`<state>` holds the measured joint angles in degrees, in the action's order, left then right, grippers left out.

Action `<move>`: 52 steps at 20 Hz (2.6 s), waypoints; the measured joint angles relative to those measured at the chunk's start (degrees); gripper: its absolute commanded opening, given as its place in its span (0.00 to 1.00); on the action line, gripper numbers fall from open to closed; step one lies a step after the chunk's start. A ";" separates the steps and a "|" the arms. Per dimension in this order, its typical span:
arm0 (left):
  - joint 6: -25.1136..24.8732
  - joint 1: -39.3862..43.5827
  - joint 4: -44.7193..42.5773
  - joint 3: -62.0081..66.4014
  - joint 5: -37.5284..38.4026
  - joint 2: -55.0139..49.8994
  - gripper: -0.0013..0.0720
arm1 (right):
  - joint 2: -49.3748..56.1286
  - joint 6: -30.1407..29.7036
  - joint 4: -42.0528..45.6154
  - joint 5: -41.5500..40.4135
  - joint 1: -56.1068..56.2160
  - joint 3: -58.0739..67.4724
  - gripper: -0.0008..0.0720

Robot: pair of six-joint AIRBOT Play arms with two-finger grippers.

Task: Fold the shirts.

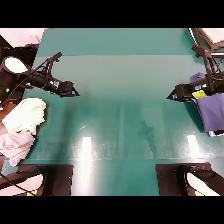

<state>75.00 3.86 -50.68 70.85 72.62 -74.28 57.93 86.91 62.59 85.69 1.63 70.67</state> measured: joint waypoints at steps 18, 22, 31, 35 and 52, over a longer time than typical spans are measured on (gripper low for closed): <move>14.38 -3.06 -58.75 -10.62 -3.54 11.10 0.80 | 0.00 0.00 0.37 -2.75 0.00 0.00 0.04; 17.42 -3.04 -63.39 -15.54 -7.85 7.28 0.79 | 0.00 0.00 0.44 -2.95 0.00 0.00 0.04; 19.98 -3.02 -65.68 -13.31 -7.87 2.27 0.05 | 0.00 0.00 0.44 -3.61 0.00 0.00 0.04; 19.17 -2.91 -62.12 -0.63 -2.95 5.55 0.05 | -0.02 0.02 0.15 -4.33 0.00 1.09 0.04; -4.17 7.82 2.29 28.17 3.78 11.96 0.05 | -0.04 0.02 -0.07 -8.98 0.00 13.94 0.04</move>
<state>70.83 11.68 -48.38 99.02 76.40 -62.33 57.89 86.94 62.52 76.71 1.63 84.62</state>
